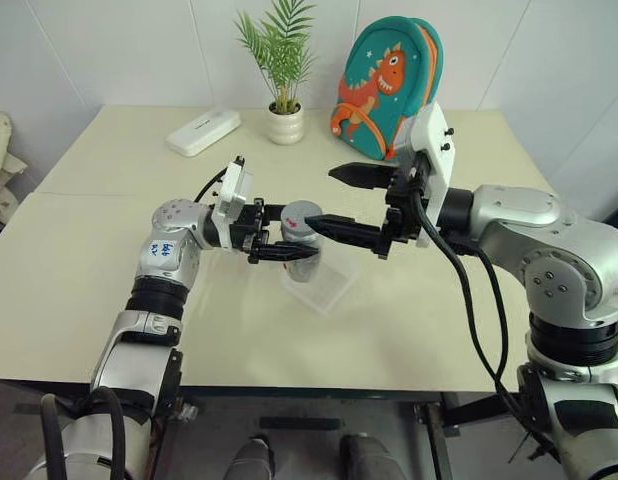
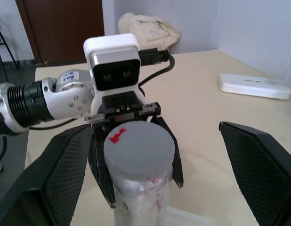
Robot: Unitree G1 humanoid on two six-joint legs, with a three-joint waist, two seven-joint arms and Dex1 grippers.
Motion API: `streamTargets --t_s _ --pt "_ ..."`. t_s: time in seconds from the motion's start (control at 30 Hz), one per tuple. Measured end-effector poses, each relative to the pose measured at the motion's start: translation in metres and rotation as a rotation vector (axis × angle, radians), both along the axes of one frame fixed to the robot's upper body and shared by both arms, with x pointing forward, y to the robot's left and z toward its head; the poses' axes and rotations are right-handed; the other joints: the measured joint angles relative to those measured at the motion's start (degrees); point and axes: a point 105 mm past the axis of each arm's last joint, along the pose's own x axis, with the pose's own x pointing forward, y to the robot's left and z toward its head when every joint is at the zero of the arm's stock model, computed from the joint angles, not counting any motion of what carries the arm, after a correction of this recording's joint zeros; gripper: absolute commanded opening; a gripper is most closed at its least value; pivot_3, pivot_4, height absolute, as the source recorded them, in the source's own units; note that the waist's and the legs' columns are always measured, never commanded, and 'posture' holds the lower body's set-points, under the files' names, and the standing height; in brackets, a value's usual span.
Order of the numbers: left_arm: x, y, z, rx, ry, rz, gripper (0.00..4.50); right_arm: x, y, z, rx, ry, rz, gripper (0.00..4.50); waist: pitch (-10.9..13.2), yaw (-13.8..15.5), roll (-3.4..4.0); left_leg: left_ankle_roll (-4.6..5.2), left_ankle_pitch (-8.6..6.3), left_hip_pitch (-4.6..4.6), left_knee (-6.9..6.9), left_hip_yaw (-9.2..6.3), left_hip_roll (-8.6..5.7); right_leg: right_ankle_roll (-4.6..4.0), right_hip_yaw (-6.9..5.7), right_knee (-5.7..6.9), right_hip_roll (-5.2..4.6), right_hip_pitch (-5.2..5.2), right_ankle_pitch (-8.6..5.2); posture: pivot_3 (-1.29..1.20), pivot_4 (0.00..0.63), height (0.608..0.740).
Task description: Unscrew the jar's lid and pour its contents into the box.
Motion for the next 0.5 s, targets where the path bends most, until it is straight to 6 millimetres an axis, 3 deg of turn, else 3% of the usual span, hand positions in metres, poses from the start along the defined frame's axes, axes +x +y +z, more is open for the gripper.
streamTargets --t_s 0.27,0.5 --pt "0.001 -0.001 0.002 -0.001 -0.005 0.000 2.56 0.009 0.027 -0.015 -0.012 0.029 0.032 4.49 0.00 -0.21 0.00 0.00 0.00 0.02 0.00 0.00 0.00 0.00 0.00 0.05 0.01 -0.01 0.00 0.00 0.150 0.740" --pt "0.002 -0.001 0.002 -0.001 -0.005 0.001 2.56 0.017 0.031 -0.019 -0.017 0.022 0.012 4.49 0.00 -0.17 0.00 0.00 0.00 0.01 0.00 0.00 0.00 0.00 0.00 0.04 0.01 -0.01 0.00 0.00 0.150 0.740"
